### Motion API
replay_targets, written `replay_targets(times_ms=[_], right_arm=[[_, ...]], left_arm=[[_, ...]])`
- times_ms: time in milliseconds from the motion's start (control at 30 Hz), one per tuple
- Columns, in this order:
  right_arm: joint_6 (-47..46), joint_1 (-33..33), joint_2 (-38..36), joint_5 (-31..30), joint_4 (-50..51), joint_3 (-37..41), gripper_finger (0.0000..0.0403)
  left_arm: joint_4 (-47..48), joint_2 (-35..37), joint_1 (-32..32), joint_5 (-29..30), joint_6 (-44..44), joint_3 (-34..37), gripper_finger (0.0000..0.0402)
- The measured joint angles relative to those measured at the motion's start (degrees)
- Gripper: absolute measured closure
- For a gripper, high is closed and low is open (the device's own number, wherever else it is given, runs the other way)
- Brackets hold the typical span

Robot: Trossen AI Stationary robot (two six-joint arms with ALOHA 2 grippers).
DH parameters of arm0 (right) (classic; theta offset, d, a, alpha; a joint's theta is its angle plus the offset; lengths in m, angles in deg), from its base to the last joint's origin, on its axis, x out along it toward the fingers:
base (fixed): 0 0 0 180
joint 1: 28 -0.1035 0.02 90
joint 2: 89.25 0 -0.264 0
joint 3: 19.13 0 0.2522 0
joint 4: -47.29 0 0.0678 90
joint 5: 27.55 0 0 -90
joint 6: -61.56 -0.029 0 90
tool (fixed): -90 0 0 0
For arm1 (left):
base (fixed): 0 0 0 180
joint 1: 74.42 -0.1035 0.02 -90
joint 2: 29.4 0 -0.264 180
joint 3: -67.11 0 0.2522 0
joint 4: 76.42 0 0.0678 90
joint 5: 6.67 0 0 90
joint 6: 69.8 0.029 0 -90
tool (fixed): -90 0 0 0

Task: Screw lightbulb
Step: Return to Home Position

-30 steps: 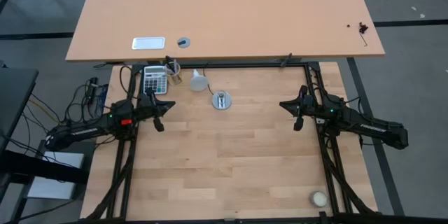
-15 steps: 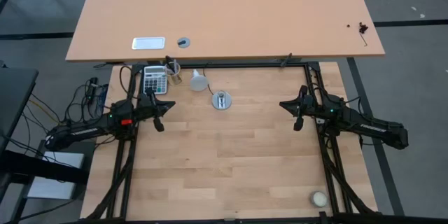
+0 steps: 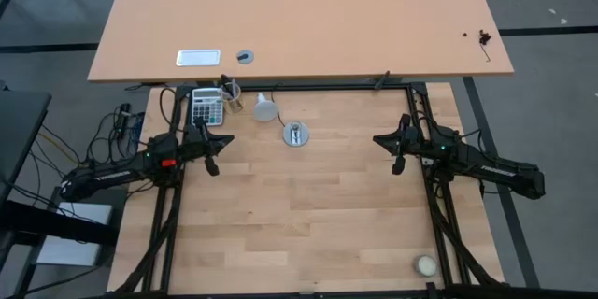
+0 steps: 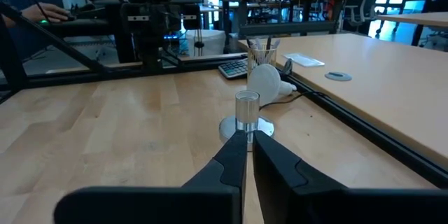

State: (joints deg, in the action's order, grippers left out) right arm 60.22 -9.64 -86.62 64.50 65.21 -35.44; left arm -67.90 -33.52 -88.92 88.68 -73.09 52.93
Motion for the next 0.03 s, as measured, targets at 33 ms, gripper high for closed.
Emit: replay_targets(times_ms=[33], right_arm=[[0.00, 0.00, 0.00, 0.00, 0.01, 0.00, 0.0369]], left_arm=[[0.00, 0.00, 0.00, 0.00, -0.01, 0.00, 0.0396]])
